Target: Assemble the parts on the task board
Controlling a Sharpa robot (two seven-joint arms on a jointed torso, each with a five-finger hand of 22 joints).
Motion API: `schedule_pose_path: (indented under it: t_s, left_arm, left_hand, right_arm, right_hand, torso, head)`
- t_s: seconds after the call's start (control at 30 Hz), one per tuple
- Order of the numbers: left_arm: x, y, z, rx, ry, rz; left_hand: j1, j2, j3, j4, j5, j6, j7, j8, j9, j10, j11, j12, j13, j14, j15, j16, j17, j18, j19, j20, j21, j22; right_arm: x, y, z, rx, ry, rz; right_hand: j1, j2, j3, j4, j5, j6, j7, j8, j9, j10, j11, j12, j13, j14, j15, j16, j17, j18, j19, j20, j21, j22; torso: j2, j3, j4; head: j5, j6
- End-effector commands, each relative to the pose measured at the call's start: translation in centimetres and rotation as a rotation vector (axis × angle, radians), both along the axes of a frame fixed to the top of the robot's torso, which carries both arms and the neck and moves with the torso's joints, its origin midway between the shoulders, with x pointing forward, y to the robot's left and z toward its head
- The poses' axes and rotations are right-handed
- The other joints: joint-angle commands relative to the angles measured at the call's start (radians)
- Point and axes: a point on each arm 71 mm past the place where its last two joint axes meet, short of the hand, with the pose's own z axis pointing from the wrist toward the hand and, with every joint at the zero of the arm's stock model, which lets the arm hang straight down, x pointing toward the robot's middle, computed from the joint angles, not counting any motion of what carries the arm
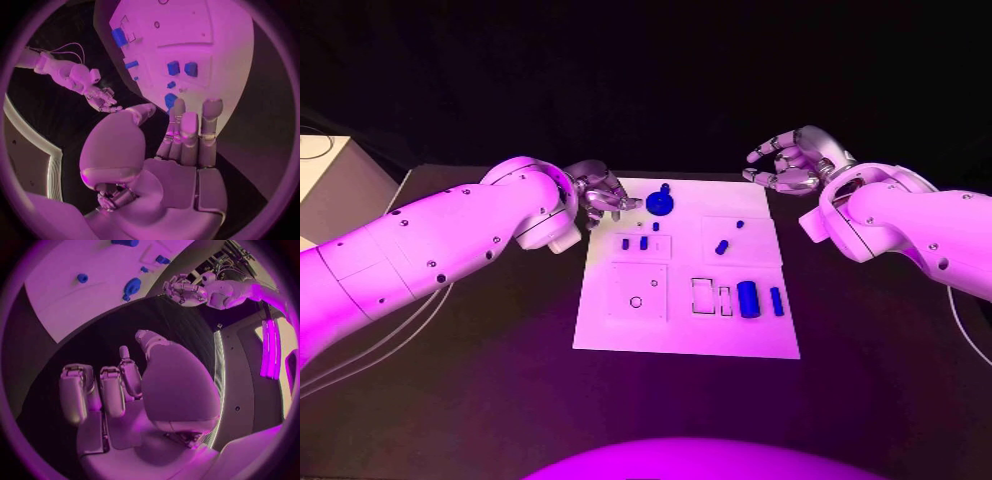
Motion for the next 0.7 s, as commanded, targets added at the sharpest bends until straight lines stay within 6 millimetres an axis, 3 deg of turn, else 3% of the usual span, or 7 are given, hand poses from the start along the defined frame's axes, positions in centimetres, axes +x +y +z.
schedule_pose_path:
  t_s: [0.03,0.07,0.1,0.17,0.3,0.5,0.7]
  left_arm:
    - [0.1,-1.5,0.6,-0.063,-0.185,-0.132]
    - [0.1,-1.8,0.6,-0.051,-0.239,-0.168]
    - [0.0,-2.2,0.6,-0.038,-0.29,-0.202]
    - [-0.1,-2.6,0.5,-0.019,-0.369,-0.251]
    - [0.1,-3.1,0.2,0.019,-0.476,-0.312]
    - [0.5,-3.1,-0.5,0.064,-0.522,-0.349]
    - [0.5,-4.0,-0.8,0.091,-0.523,-0.391]
  left_hand:
    - [0.112,-0.01,0.043,-0.052,-0.005,0.007,-0.01,-0.007,-0.041,-0.029,-0.004,-0.029,-0.03,-0.04,-0.002,-0.039,-0.044,0.021,-0.032,0.001,-0.05,-0.048]
    - [0.141,-0.011,0.056,-0.068,-0.006,0.015,-0.007,-0.011,-0.057,-0.04,0.0,-0.039,-0.041,-0.059,-0.001,-0.056,-0.062,0.025,-0.05,0.0,-0.073,-0.07]
    - [0.18,-0.01,0.076,-0.092,-0.01,0.02,-0.005,-0.018,-0.077,-0.063,0.004,-0.061,-0.058,-0.118,0.003,-0.112,-0.12,0.039,-0.11,0.002,-0.142,-0.139]
    - [0.204,-0.022,0.081,-0.111,-0.022,0.03,-0.005,-0.035,-0.133,-0.075,0.004,-0.099,-0.103,-0.22,0.009,-0.198,-0.212,0.043,-0.157,0.006,-0.169,-0.152]
    - [0.218,-0.037,0.072,-0.128,-0.029,0.044,-0.009,-0.049,-0.176,-0.077,0.005,-0.122,-0.134,-0.221,0.006,-0.193,-0.225,0.044,-0.163,0.005,-0.16,-0.141]
    - [0.214,-0.049,0.06,-0.127,-0.045,0.068,-0.01,-0.07,-0.232,-0.096,0.015,-0.152,-0.171,-0.231,0.014,-0.194,-0.249,0.043,-0.171,0.012,-0.157,-0.133]
    - [0.206,-0.061,0.044,-0.121,-0.058,0.076,-0.02,-0.089,-0.271,-0.119,0.022,-0.173,-0.196,-0.244,0.021,-0.193,-0.268,0.044,-0.178,0.02,-0.162,-0.133]
  right_arm:
    - [0.1,0.0,0.1,-0.005,-0.017,0.01]
    - [0.1,0.0,0.1,-0.005,-0.018,0.009]
    - [0.1,0.0,0.1,-0.004,-0.019,0.009]
    - [0.2,-0.1,0.1,-0.002,-0.022,0.007]
    - [0.3,-0.2,0.1,0.002,-0.028,0.003]
    - [0.3,-0.2,0.2,0.004,-0.035,0.002]
    - [0.4,-0.1,0.2,0.005,-0.037,0.003]
  right_hand:
    - [-0.001,-0.004,0.009,-0.001,0.007,-0.008,-0.002,0.005,0.001,-0.031,0.0,-0.023,0.021,0.075,-0.006,-0.007,0.144,0.013,0.06,-0.005,-0.008,0.191]
    - [0.0,-0.004,0.011,-0.002,0.007,-0.008,-0.002,0.006,0.001,-0.046,0.0,-0.037,0.005,0.075,-0.007,-0.008,0.143,0.013,0.059,-0.006,-0.01,0.19]
    - [0.0,-0.004,0.011,-0.002,0.007,-0.008,-0.002,0.006,0.001,-0.049,0.0,-0.04,0.002,0.075,-0.007,-0.008,0.143,0.013,0.059,-0.006,-0.01,0.19]
    - [0.001,-0.005,0.017,-0.002,0.007,-0.009,-0.002,0.007,0.002,-0.081,-0.001,-0.074,-0.034,0.07,-0.007,-0.017,0.128,0.014,0.056,-0.006,-0.016,0.186]
    - [0.001,-0.011,0.035,-0.002,0.007,-0.012,-0.005,0.011,0.004,-0.171,-0.004,-0.187,-0.154,0.055,-0.01,-0.05,0.079,0.017,0.053,-0.009,-0.028,0.18]
    - [0.002,-0.015,0.05,-0.004,0.008,-0.013,-0.006,0.016,0.007,-0.213,-0.006,-0.255,-0.228,0.051,-0.013,-0.063,0.063,0.019,0.048,-0.011,-0.041,0.173]
    - [0.002,-0.016,0.053,-0.004,0.008,-0.014,-0.006,0.016,0.007,-0.222,-0.006,-0.271,-0.246,0.051,-0.013,-0.065,0.062,0.019,0.048,-0.012,-0.042,0.173]
  torso:
    - [0.001,-0.0013,0.0002]
    - [0.002,-0.0013,-0.0007]
    - [0.003,-0.0014,-0.0022]
    - [0.004,-0.0022,-0.0033]
    - [0.004,-0.0008,-0.0042]
    - [0.004,0.0017,-0.005]
    - [0.006,-0.0008,-0.0054]
  head:
    - [-0.003,0.008]
    - [-0.003,0.013]
    - [-0.004,0.017]
    - [-0.005,0.022]
    - [-0.007,0.033]
    - [-0.007,0.036]
    - [-0.011,0.04]
